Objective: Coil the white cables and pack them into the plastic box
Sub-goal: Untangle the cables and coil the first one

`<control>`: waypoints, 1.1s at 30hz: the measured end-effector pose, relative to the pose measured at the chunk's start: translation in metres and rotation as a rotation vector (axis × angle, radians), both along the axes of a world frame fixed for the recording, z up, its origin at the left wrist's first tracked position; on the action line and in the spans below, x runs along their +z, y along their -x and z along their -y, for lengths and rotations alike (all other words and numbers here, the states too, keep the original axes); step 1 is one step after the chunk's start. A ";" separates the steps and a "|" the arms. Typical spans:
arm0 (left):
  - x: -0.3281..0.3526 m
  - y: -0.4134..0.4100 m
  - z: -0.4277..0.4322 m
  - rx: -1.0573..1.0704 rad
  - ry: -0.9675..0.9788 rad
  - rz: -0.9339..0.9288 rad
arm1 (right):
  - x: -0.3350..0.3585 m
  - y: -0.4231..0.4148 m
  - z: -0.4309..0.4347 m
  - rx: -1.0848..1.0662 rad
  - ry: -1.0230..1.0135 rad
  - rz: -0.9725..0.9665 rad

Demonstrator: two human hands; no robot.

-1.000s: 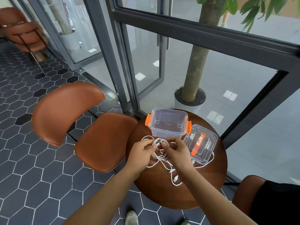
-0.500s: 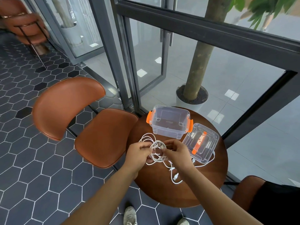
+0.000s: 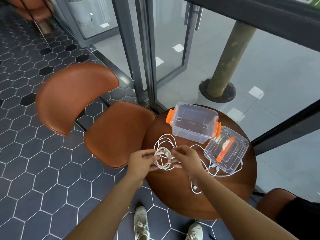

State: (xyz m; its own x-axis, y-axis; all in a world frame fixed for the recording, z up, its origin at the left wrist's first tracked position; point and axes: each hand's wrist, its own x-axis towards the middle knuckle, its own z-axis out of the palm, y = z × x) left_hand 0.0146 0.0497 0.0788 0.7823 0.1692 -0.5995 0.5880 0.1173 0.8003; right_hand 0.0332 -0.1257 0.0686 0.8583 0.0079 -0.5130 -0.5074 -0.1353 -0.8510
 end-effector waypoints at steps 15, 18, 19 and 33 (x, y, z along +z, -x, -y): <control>-0.057 -0.054 -0.054 0.125 0.009 -0.062 | -0.129 -0.047 -0.019 1.067 1.035 0.156; -0.065 -0.059 -0.055 0.129 0.016 -0.069 | -0.144 -0.041 -0.010 1.055 1.066 0.189; -0.068 -0.060 -0.055 0.132 0.019 -0.074 | -0.147 -0.038 -0.006 1.046 1.064 0.197; -0.099 -0.076 -0.035 0.141 0.038 -0.129 | -0.165 0.003 0.083 0.927 1.145 0.378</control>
